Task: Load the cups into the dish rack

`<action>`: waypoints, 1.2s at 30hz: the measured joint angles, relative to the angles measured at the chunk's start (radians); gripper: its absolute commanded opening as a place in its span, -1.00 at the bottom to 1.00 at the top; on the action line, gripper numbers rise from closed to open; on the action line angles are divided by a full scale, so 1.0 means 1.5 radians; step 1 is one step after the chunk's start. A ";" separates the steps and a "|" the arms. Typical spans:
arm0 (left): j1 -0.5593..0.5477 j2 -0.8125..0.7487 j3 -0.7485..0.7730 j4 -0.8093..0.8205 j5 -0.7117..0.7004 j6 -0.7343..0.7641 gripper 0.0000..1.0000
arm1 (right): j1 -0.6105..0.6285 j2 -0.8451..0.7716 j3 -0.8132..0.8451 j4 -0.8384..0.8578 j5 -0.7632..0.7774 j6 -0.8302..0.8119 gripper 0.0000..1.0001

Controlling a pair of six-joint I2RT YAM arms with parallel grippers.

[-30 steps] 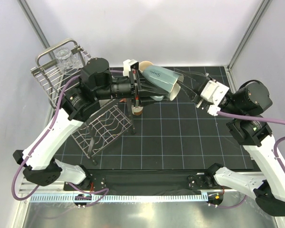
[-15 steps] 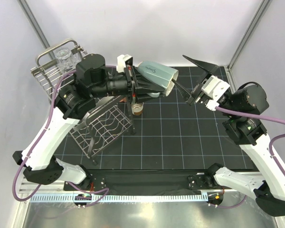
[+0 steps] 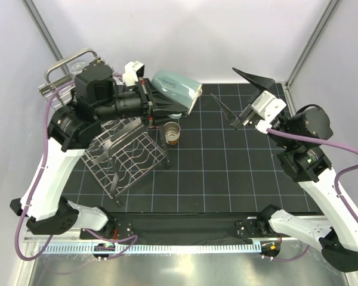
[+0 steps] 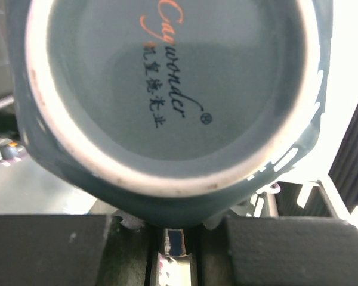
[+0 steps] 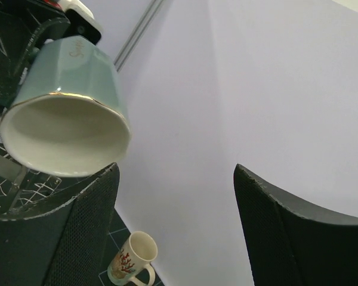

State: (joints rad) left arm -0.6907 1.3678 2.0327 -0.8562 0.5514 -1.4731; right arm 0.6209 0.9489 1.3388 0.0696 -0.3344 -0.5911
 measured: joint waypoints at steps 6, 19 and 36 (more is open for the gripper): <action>0.047 -0.021 0.031 -0.092 -0.018 0.097 -1.00 | 0.000 -0.025 -0.009 -0.019 0.059 0.016 0.59; 0.091 0.016 0.227 -0.348 -0.199 0.403 -1.00 | 0.000 -0.158 -0.066 -0.139 0.182 0.087 0.59; 0.143 0.037 0.250 -0.388 -0.630 0.579 -1.00 | 0.000 -0.231 -0.084 -0.273 0.271 0.120 0.59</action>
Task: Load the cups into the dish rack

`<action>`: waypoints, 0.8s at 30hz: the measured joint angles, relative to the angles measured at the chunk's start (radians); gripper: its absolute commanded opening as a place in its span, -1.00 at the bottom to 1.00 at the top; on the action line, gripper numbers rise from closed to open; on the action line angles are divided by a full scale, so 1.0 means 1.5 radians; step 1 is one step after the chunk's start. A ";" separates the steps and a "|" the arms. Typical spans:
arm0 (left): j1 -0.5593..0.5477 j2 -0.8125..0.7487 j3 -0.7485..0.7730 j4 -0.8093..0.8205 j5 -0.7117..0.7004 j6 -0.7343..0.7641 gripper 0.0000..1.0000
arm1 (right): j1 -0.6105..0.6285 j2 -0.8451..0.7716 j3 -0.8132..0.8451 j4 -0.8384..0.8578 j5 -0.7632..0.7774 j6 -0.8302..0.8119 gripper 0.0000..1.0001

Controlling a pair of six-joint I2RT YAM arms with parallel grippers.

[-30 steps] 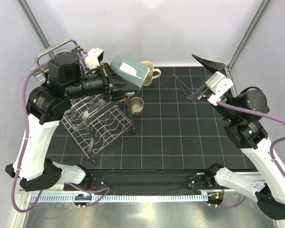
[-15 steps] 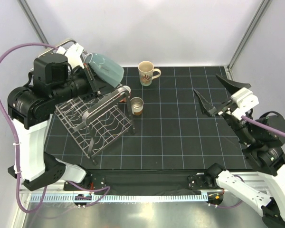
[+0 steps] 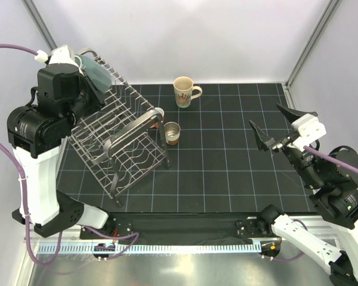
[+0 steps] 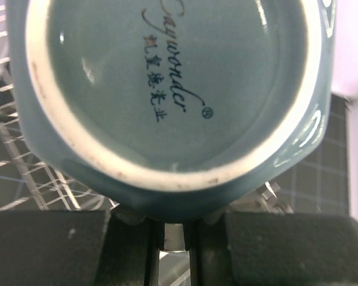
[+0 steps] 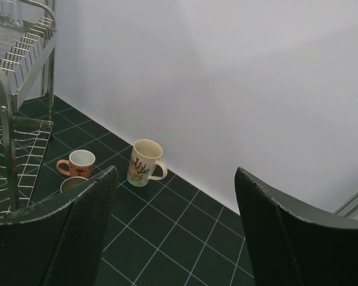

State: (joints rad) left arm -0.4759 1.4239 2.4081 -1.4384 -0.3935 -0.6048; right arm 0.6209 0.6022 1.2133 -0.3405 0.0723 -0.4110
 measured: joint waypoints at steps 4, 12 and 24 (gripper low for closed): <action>0.013 0.010 -0.005 0.000 -0.055 -0.010 -1.00 | 0.000 -0.009 -0.001 -0.007 0.007 0.007 0.59; 0.066 0.032 -0.035 0.003 -0.101 -0.032 -0.99 | 0.000 0.004 0.003 -0.011 -0.025 0.039 0.59; 0.146 0.035 -0.123 0.003 -0.123 -0.079 -1.00 | 0.000 0.009 -0.020 -0.013 -0.108 0.045 0.60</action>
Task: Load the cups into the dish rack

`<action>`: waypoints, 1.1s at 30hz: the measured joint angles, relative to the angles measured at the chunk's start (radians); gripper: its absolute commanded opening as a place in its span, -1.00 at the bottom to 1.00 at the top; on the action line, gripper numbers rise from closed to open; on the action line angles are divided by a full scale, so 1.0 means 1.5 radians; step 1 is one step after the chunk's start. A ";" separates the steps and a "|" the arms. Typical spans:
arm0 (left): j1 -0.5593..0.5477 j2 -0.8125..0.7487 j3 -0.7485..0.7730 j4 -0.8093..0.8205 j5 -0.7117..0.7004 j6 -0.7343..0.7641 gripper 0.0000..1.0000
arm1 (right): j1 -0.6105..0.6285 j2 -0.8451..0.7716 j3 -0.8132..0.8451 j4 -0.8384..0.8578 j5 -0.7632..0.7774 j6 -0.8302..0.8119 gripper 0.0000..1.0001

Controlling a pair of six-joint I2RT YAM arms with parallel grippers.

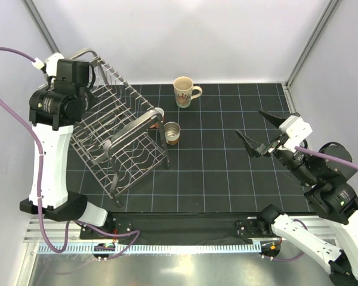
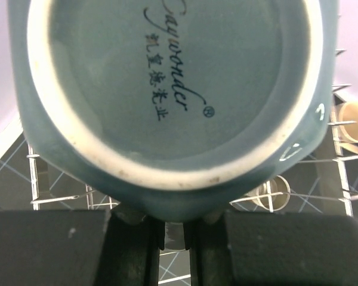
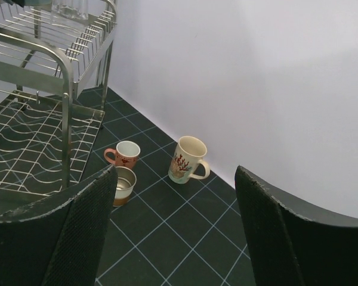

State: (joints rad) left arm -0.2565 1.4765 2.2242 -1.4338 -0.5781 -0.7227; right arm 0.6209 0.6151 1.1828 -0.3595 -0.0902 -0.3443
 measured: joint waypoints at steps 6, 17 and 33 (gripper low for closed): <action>0.015 0.004 -0.048 0.000 -0.006 -0.014 -1.00 | 0.000 0.001 -0.017 0.014 -0.014 0.006 0.61; 0.061 0.015 -0.075 0.006 -0.001 -0.001 -1.00 | 0.000 0.006 -0.036 0.033 -0.024 0.013 0.61; 0.102 0.040 -0.078 0.024 0.039 0.034 -1.00 | 0.000 0.018 -0.048 0.035 -0.024 0.014 0.60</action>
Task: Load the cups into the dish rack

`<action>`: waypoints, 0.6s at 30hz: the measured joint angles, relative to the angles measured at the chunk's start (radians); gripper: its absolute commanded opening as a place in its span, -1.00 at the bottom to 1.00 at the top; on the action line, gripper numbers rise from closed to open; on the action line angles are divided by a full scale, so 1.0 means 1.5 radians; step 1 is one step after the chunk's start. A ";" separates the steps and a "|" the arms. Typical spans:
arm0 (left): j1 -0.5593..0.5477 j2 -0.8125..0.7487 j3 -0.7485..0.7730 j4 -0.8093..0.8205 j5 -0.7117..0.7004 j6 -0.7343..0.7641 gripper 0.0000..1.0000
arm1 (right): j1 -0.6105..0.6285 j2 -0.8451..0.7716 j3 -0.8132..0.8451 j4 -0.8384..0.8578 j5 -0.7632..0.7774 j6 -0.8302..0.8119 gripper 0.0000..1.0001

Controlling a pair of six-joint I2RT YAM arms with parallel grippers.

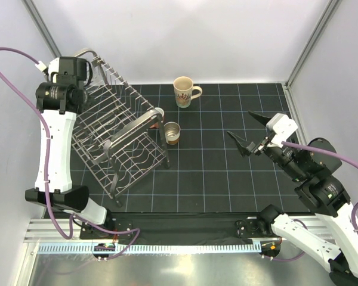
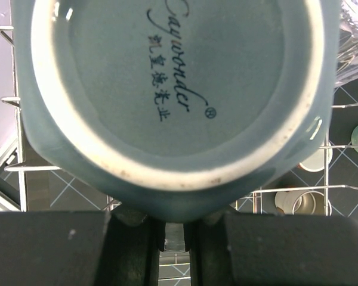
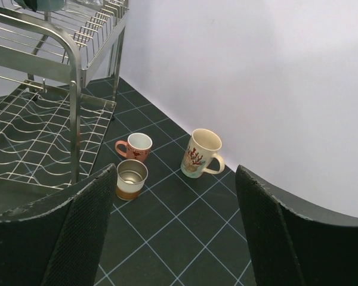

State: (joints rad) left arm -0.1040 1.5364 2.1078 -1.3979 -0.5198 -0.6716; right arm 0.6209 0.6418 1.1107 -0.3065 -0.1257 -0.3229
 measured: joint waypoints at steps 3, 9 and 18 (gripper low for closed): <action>0.003 0.000 -0.001 0.002 0.003 0.001 -0.99 | 0.000 0.000 -0.003 0.001 0.000 0.001 0.61; 0.006 0.000 -0.012 0.013 0.002 0.006 -0.84 | 0.000 0.000 -0.005 0.001 0.001 0.002 0.61; 0.013 -0.001 -0.013 0.023 -0.008 0.012 -0.11 | 0.000 -0.001 -0.005 0.000 0.003 0.004 0.61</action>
State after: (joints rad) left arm -0.0849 1.5356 2.0876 -1.3636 -0.5320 -0.6529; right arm 0.6209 0.6403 1.1030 -0.3065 -0.1219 -0.3172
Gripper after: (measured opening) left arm 0.387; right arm 0.803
